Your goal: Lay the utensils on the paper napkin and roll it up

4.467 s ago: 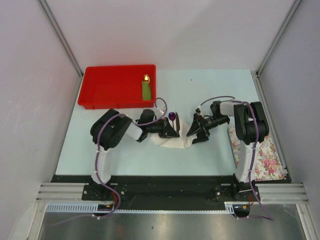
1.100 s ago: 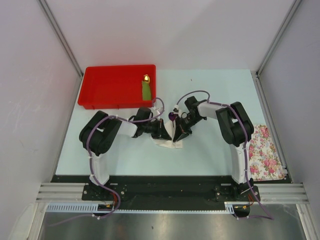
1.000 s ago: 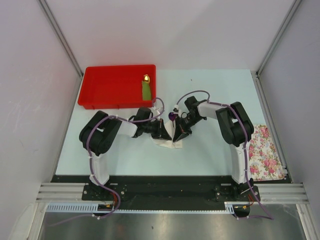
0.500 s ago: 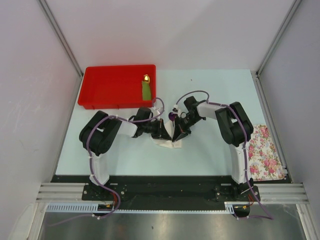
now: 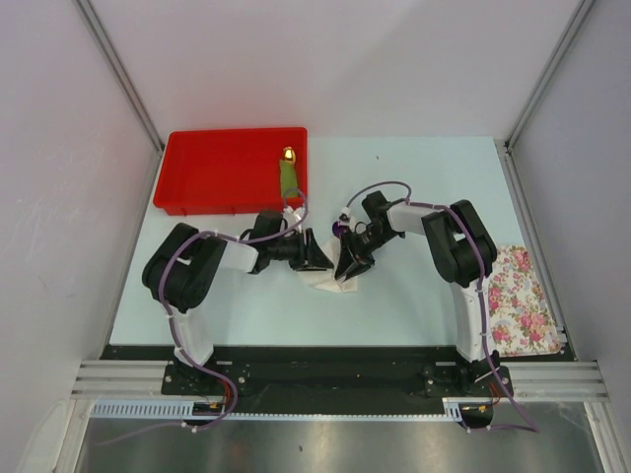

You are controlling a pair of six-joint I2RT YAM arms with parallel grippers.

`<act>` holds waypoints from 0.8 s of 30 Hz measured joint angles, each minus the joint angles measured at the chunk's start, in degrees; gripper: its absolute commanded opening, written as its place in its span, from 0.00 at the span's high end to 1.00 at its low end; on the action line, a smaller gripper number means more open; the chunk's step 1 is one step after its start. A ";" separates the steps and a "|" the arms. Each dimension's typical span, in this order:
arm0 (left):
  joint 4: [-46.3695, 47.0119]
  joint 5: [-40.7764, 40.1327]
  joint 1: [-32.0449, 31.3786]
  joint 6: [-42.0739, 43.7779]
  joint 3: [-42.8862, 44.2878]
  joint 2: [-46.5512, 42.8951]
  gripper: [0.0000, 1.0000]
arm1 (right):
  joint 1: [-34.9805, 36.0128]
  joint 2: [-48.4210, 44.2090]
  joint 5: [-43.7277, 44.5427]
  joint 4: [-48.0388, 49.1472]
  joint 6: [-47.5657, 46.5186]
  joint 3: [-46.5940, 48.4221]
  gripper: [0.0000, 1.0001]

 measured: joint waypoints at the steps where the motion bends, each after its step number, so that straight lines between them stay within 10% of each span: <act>1: 0.02 0.00 0.52 -0.09 -0.26 -0.46 0.49 | 0.00 -0.02 -0.17 0.13 0.15 0.00 0.54; 9: 1.07 0.17 4.48 -1.90 -0.76 -2.80 0.41 | 0.15 -0.33 -3.56 0.66 1.86 0.24 0.31; 24: -0.66 2.19 6.95 -4.35 1.07 -3.02 0.63 | 0.37 -0.81 -3.93 1.16 3.39 0.37 0.31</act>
